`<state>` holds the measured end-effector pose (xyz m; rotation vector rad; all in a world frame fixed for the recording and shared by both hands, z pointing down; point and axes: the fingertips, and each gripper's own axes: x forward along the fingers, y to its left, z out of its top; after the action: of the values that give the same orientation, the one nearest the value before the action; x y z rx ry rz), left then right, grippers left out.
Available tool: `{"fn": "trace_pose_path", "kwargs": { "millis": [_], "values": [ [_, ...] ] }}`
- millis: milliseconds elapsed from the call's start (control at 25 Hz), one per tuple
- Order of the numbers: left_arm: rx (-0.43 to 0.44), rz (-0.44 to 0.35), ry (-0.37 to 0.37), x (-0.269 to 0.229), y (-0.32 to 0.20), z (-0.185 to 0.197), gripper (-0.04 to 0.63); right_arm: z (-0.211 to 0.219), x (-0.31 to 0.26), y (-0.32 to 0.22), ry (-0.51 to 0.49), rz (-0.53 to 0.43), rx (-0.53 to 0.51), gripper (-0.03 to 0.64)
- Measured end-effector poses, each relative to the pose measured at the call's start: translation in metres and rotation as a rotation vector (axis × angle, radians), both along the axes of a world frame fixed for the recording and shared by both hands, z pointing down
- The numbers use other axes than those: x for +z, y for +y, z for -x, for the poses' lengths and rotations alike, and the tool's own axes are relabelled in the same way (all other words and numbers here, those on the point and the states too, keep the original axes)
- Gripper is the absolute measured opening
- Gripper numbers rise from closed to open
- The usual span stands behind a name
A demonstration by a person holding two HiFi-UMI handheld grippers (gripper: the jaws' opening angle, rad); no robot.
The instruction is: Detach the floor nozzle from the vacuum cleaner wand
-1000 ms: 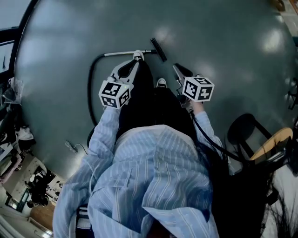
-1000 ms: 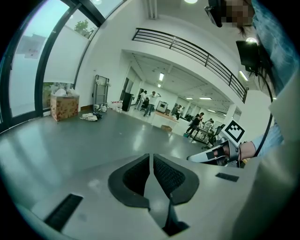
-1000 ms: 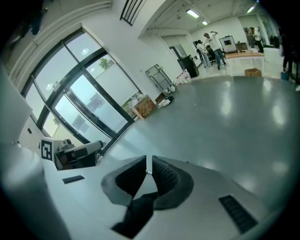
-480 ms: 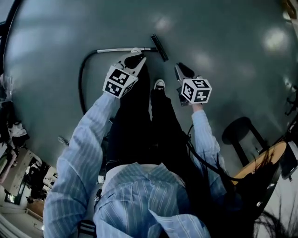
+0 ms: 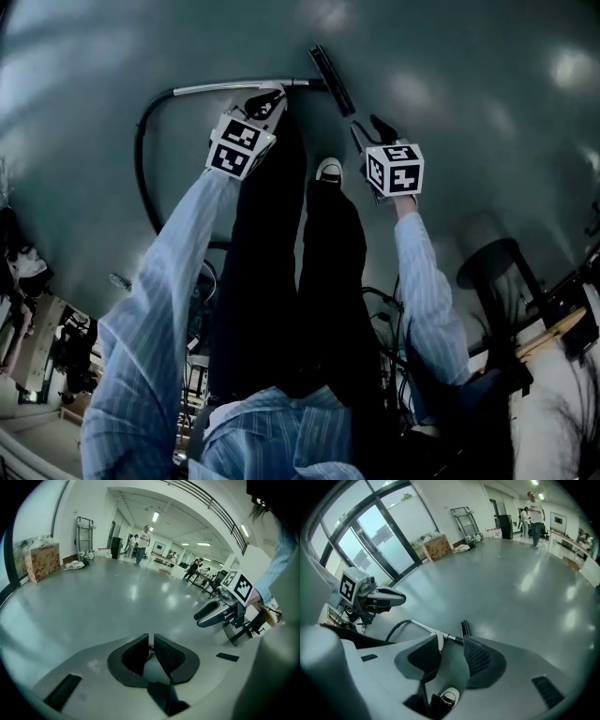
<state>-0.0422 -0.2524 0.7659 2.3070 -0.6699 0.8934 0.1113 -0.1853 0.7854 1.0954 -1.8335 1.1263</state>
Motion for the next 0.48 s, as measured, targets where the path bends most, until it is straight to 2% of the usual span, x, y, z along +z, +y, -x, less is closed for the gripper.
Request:
{"fn": "trace_pose_path", "kwargs": {
  "millis": [80, 240, 480],
  "values": [
    [0.049, 0.010, -0.021, 0.033, 0.001, 0.003, 0.024, 0.003, 0.034, 0.006, 0.018, 0.023, -0.005, 0.180],
    [0.152, 0.013, -0.070, 0.088, -0.002, 0.006, 0.102, 0.010, 0.087, 0.009, 0.063, 0.042, -0.062, 0.209],
    [0.285, 0.018, -0.158, 0.174, 0.004, 0.001, 0.130, 0.011, 0.160, 0.004, 0.118, 0.063, -0.136, 0.232]
  ]
}}
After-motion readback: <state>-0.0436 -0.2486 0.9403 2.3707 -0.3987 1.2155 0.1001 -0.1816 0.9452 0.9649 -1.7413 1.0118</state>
